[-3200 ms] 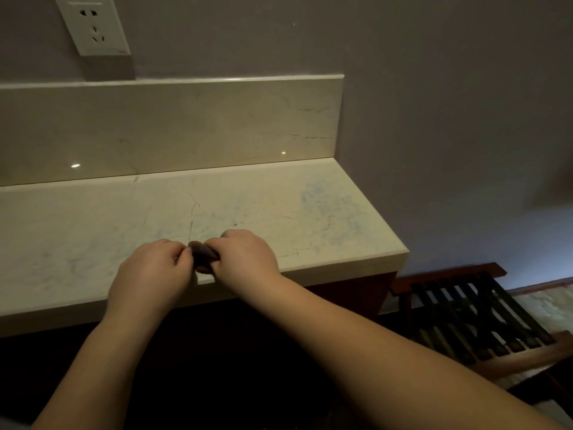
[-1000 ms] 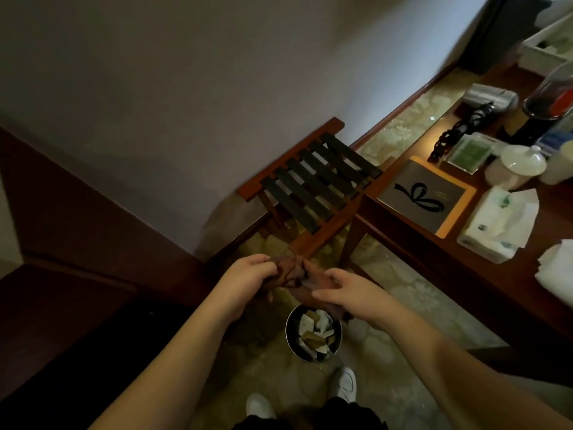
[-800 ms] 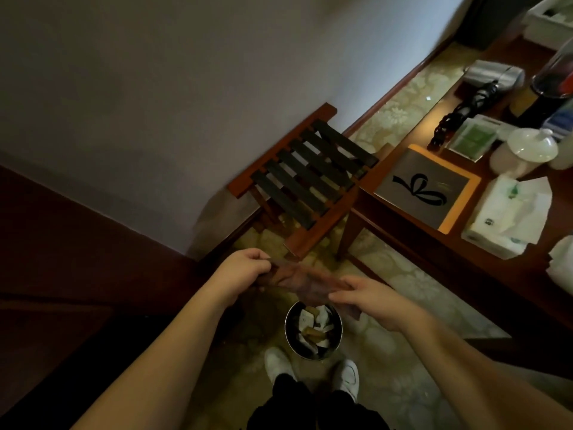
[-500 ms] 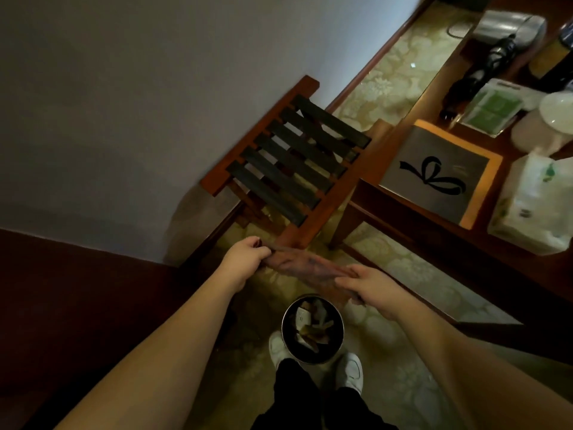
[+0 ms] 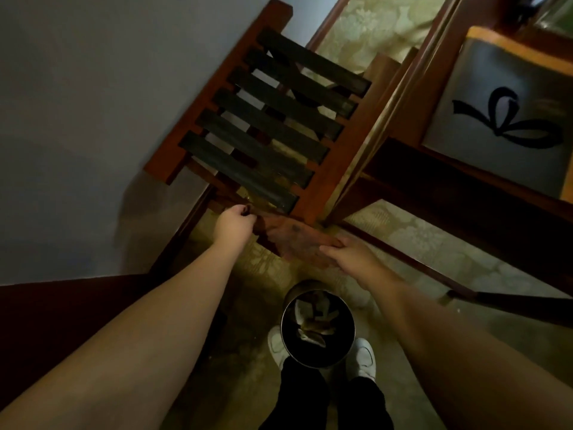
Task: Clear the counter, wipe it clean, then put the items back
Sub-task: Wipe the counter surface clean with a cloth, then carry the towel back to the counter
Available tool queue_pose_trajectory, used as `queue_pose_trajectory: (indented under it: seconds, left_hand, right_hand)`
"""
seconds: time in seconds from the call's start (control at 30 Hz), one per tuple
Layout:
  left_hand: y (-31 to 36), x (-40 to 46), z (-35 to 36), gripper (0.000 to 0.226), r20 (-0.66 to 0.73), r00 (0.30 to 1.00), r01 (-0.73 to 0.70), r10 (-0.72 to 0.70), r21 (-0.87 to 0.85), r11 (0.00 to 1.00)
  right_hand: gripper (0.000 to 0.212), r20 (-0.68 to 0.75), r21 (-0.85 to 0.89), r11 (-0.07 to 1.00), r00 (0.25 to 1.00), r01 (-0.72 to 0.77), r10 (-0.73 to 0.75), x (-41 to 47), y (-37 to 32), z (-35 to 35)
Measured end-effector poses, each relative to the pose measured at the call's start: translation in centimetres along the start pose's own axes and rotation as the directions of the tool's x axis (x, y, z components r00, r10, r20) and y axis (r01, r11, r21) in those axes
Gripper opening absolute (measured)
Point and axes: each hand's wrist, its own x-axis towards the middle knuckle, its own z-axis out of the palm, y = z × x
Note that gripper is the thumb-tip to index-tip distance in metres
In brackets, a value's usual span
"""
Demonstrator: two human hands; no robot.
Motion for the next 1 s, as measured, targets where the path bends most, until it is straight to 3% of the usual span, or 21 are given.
queue_pose_trajectory:
  seconds: [0.13, 0.33, 0.6, 0.73, 1.0]
  left_hand:
    - [0.1, 1.2, 1.8, 0.04, 0.115, 0.992, 0.032, -0.048, 0.137, 0.99]
    - [0.1, -0.4, 0.9, 0.043, 0.122, 0.989, 0.047, -0.083, 0.27, 0.962]
    - [2.4, -8.4, -3.0, 0.032, 0.217, 0.973, 0.053, -0.08, 0.126, 0.991]
    - [4.5, -13.1, -5.2, 0.03, 0.212, 0.977, -0.016, 0.0, 0.073, 0.997]
    - [9.6, -21.6, -7.3, 0.027, 0.135, 0.929, -0.362, 0.343, 0.151, 0.92]
  right_hand:
    - [0.044, -0.058, -0.063, 0.996, 0.997, -0.06, 0.056, 1.6, 0.6, 0.6]
    - [0.06, -0.178, -0.297, 0.947, 0.981, -0.126, 0.074, 0.0, 0.1, 0.2]
    - [0.03, -0.091, -0.368, 0.928, 0.995, -0.06, 0.028, -8.9, -1.5, -2.7]
    - [0.029, -0.095, -0.444, 0.896, 0.994, 0.011, -0.059, -14.5, -2.4, -4.6]
    - [0.022, -0.172, -0.555, 0.824, 0.953, 0.115, -0.249, -25.0, -4.6, -7.9]
